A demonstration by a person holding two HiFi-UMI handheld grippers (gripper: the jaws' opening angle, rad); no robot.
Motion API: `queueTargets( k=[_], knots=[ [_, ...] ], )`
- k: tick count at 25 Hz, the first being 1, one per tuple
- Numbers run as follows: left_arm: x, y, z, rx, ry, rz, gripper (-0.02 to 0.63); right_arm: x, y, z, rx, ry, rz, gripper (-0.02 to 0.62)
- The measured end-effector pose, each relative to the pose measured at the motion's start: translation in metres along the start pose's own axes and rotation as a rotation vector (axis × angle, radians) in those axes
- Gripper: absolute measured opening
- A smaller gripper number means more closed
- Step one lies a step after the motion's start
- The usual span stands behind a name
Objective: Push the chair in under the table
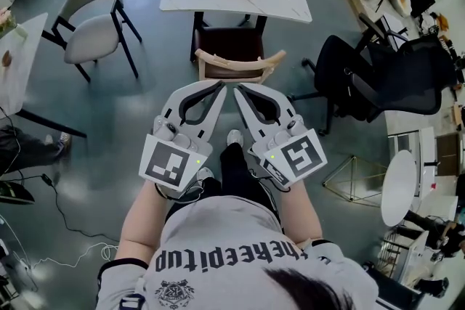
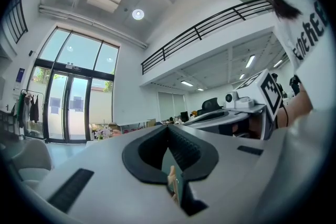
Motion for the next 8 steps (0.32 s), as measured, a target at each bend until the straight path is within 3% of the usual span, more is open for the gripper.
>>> queueTargets(
  k=[8],
  knots=[
    [-0.0032, 0.0039, 0.0072, 0.005, 0.006, -0.014, 0.015, -0.0077, 0.0071, -0.0035, 0.007, 0.005, 0.014, 0.011]
  ],
)
Point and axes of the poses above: the fingertips, and each gripper's own axes: z backward along the fingers, x to its right, y out of its top, the point moved 9 cm from there along z, backward along the fingers, and after that the axes turned 12 degrees about x, right-handed, at the moved point
